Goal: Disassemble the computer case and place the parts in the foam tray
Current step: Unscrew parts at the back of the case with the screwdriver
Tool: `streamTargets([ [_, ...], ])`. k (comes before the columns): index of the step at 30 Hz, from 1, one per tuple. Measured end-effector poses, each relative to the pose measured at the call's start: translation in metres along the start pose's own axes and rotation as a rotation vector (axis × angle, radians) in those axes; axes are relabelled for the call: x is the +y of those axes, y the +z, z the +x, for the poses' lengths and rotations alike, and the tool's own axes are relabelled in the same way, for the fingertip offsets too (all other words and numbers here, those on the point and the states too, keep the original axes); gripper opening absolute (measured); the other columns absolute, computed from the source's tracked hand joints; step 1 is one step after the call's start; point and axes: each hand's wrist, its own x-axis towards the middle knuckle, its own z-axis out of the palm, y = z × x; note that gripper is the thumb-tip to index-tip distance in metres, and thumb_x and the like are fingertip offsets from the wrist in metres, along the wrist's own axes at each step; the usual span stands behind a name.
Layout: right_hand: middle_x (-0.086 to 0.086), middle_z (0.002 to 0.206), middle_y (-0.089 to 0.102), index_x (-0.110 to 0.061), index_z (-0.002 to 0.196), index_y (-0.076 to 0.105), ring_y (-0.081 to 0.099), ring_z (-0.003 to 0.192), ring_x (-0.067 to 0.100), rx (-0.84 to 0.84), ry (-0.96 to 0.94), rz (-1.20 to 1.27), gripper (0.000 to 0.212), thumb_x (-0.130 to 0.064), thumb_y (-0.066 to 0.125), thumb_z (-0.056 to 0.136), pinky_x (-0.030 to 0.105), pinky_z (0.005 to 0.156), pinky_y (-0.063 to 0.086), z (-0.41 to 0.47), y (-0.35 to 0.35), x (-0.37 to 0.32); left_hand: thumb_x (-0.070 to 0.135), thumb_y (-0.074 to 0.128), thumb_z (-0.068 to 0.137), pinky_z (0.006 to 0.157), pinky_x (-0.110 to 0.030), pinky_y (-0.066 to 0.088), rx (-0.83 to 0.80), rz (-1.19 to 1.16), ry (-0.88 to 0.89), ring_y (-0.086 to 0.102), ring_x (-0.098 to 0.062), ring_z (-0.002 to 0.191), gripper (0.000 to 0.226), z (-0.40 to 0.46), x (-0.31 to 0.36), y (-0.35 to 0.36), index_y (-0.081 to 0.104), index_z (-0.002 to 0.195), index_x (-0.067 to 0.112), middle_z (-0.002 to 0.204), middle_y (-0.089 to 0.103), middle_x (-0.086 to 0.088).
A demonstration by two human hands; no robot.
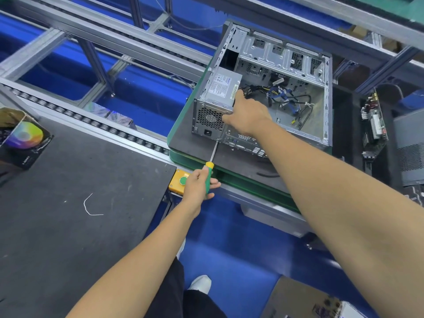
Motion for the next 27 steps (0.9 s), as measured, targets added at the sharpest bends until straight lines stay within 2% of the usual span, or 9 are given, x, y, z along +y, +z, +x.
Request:
streamTargets([
  [3, 0.003, 0.076, 0.056, -0.007, 0.126, 0.038, 0.058, 0.078, 0.032, 0.001, -0.003, -0.004, 0.057, -0.048, 0.057, 0.09, 0.037, 0.06, 0.035, 0.0, 0.0, 0.001, 0.053, 0.042, 0.106, 0.047, -0.02, 0.046, -0.042, -0.015, -0.152, 0.072, -0.005, 0.07, 0.043, 0.002, 0.009, 0.001, 0.072, 0.109, 0.023, 0.094, 0.08, 0.004],
  [5, 0.003, 0.077, 0.056, -0.007, 0.126, 0.038, 0.057, 0.077, 0.032, 0.001, -0.005, -0.001, 0.057, -0.048, 0.057, 0.09, 0.037, 0.06, 0.035, 0.001, 0.0, 0.002, 0.057, 0.046, 0.103, 0.043, -0.019, 0.039, -0.028, -0.031, -0.179, 0.061, -0.007, 0.063, 0.042, 0.005, 0.012, 0.0, 0.071, 0.109, 0.024, 0.1, 0.076, 0.001],
  [7, 0.003, 0.077, 0.057, -0.007, 0.128, 0.038, 0.057, 0.077, 0.032, -0.001, -0.008, 0.001, 0.059, -0.048, 0.057, 0.09, 0.037, 0.06, 0.036, 0.001, 0.001, 0.002, 0.059, 0.061, 0.096, 0.042, -0.021, 0.04, 0.02, 0.019, -0.11, 0.058, -0.011, 0.07, 0.04, 0.007, 0.011, -0.003, 0.058, 0.114, 0.024, 0.106, 0.065, -0.005],
  [11, 0.004, 0.077, 0.057, -0.007, 0.129, 0.037, 0.057, 0.075, 0.03, -0.002, -0.009, 0.009, 0.062, -0.048, 0.058, 0.088, 0.034, 0.051, 0.03, 0.003, 0.001, 0.004, 0.032, 0.081, 0.088, 0.05, -0.022, 0.048, 0.019, 0.071, 0.071, 0.065, -0.013, 0.079, 0.039, 0.006, 0.002, -0.009, 0.049, 0.107, 0.019, 0.109, 0.063, -0.013],
  [15, 0.002, 0.076, 0.055, -0.009, 0.123, 0.038, 0.051, 0.066, 0.023, -0.004, 0.005, 0.035, 0.057, -0.047, 0.059, 0.085, 0.031, 0.049, 0.027, 0.003, 0.003, 0.004, 0.038, 0.063, 0.101, 0.054, -0.028, 0.053, -0.05, 0.044, 0.005, 0.078, -0.015, 0.083, 0.028, 0.003, 0.008, -0.012, 0.061, 0.104, 0.009, 0.099, 0.073, -0.009],
  [18, 0.002, 0.076, 0.055, -0.011, 0.117, 0.037, 0.05, 0.064, 0.02, -0.007, 0.017, 0.038, 0.054, -0.047, 0.06, 0.085, 0.032, 0.048, 0.028, 0.003, 0.002, 0.003, 0.044, 0.043, 0.109, 0.046, -0.02, 0.044, -0.068, 0.049, -0.083, 0.068, -0.006, 0.065, 0.038, 0.003, 0.015, -0.012, 0.069, 0.112, 0.017, 0.085, 0.074, 0.005],
  [21, 0.002, 0.076, 0.056, -0.017, 0.109, 0.032, 0.049, 0.063, 0.018, -0.011, 0.023, 0.035, 0.049, -0.046, 0.062, 0.084, 0.032, 0.048, 0.028, 0.002, 0.001, 0.003, 0.043, 0.057, 0.103, 0.047, -0.021, 0.041, -0.052, 0.056, -0.05, 0.058, -0.009, 0.068, 0.026, 0.009, 0.014, -0.019, 0.058, 0.118, 0.022, 0.104, 0.069, -0.001],
  [23, 0.002, 0.076, 0.055, -0.018, 0.107, 0.031, 0.048, 0.063, 0.016, -0.009, 0.026, 0.026, 0.048, -0.046, 0.062, 0.084, 0.032, 0.048, 0.028, 0.002, 0.002, 0.003, 0.038, 0.075, 0.093, 0.051, -0.02, 0.045, -0.058, 0.104, -0.004, 0.06, -0.011, 0.076, 0.035, 0.011, 0.011, -0.026, 0.052, 0.116, 0.024, 0.113, 0.063, -0.004],
  [27, 0.001, 0.075, 0.055, -0.019, 0.108, 0.03, 0.049, 0.063, 0.016, -0.01, 0.037, 0.009, 0.048, -0.047, 0.061, 0.084, 0.031, 0.048, 0.027, 0.002, 0.002, 0.002, 0.035, 0.073, 0.095, 0.056, -0.022, 0.052, -0.083, 0.079, 0.034, 0.069, -0.008, 0.079, 0.027, 0.015, 0.008, -0.034, 0.058, 0.105, 0.015, 0.105, 0.069, -0.009],
])
